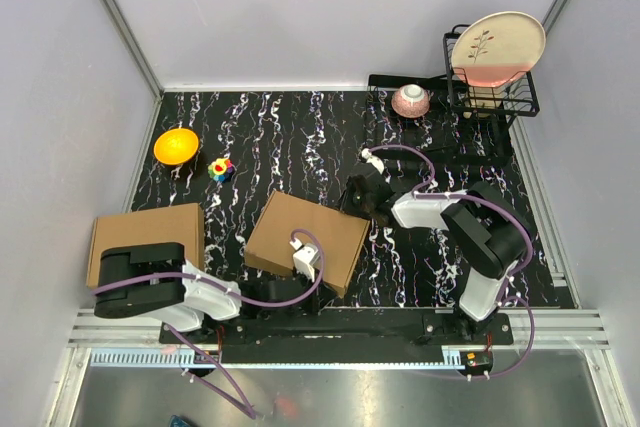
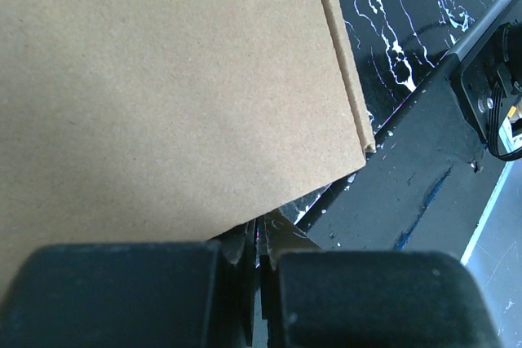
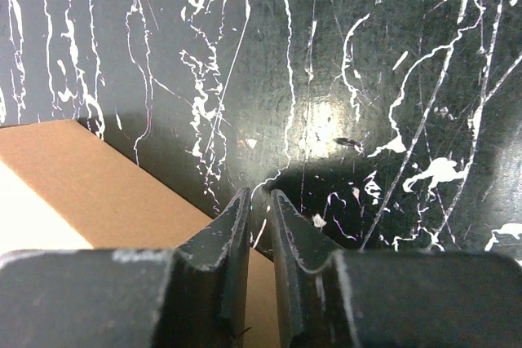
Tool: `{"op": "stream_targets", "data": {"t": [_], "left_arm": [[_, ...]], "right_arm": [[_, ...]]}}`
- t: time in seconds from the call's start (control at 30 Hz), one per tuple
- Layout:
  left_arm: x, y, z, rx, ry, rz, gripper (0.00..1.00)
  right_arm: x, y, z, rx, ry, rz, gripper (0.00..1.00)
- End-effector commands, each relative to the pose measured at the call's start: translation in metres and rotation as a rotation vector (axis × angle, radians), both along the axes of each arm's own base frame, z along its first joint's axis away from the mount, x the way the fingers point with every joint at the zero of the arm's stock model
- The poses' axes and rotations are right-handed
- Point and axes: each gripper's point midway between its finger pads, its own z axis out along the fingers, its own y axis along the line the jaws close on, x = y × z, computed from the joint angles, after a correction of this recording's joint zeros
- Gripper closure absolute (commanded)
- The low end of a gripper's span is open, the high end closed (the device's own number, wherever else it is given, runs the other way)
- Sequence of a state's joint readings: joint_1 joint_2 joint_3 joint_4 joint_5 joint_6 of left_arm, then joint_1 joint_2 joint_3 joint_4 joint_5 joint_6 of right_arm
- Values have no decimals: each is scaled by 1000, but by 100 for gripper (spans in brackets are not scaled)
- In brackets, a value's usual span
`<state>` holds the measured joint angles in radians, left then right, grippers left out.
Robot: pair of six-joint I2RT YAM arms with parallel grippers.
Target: Fold the paper box
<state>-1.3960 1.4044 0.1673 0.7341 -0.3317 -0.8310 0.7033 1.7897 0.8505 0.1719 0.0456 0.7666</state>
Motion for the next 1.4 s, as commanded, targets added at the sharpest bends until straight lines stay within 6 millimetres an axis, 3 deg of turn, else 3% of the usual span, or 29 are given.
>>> {"op": "stream_targets", "data": {"t": [0.0, 0.1, 0.17, 0.23, 0.3, 0.33, 0.4, 0.43, 0.53, 0.57, 0.6, 0.7, 0.73, 0.8, 0.83, 0.87, 0.9, 0.93, 1.0, 1.03, 1.07, 1.1, 1.13, 1.27, 1.37], "left_arm": [[62, 30, 0, 81, -174, 270, 100], [58, 22, 9, 77, -184, 219, 100], [53, 18, 19, 72, -189, 177, 100], [48, 18, 23, 97, -188, 132, 97], [45, 17, 39, 78, -201, 110, 92], [43, 19, 40, 101, -197, 90, 91], [40, 20, 58, 73, -217, 70, 88], [37, 23, 60, 97, -212, 49, 87], [26, 25, 91, 87, -218, -14, 86], [22, 26, 112, 41, -239, -31, 85], [21, 29, 122, 33, -245, -36, 84], [24, 48, 164, -15, -267, 14, 79], [37, 65, 172, 23, -283, 106, 76], [54, 91, 181, 31, -275, 274, 69], [69, 119, 176, 102, -298, 411, 58], [79, 131, 174, 98, -273, 504, 46], [85, 140, 170, 118, -268, 552, 44], [89, 143, 161, 131, -248, 562, 43], [108, 162, 145, 151, -192, 675, 37], [109, 156, 129, 144, -137, 645, 34], [122, 171, 120, 146, -99, 718, 31], [124, 163, 108, 118, -55, 685, 31], [132, 173, 102, 125, -35, 732, 30], [144, 171, 102, 91, -57, 733, 29], [148, 154, 98, 61, -48, 668, 29]], "right_arm": [[-140, -35, -78, -248, 415, 206, 78], [-119, -39, -62, -283, 362, 180, 68], [-96, -35, -44, -271, 311, 170, 62], [-69, -41, -19, -255, 268, 135, 56], [-49, -48, 2, -242, 238, 107, 52], [-20, -57, 21, -237, 184, 60, 50], [1, -69, 48, -238, 137, 20, 48], [22, -78, 70, -226, 91, -15, 47], [40, -96, 115, -219, -1, -66, 44], [43, -105, 123, -233, -28, -93, 42], [41, -109, 139, -223, -67, -102, 41], [27, -113, 154, -178, -96, -109, 37], [16, -113, 142, -158, -60, -110, 36], [-2, -105, 148, -80, -58, -68, 34], [-20, -105, 127, -49, 7, -62, 34], [-33, -96, 124, 6, 33, -18, 33], [-39, -92, 129, 47, 13, -7, 32], [-54, -94, 111, 63, 62, -13, 30], [-65, -90, 115, 128, 48, -1, 28], [-75, -93, 101, 136, 83, -15, 25], [-77, -89, 106, 174, 63, -3, 21], [-85, -89, 96, 181, 90, -5, 18], [-88, -88, 94, 192, 99, -2, 15], [-92, -81, 95, 224, 84, 22, 14], [-94, -68, 93, 256, 91, 54, 13]]}}
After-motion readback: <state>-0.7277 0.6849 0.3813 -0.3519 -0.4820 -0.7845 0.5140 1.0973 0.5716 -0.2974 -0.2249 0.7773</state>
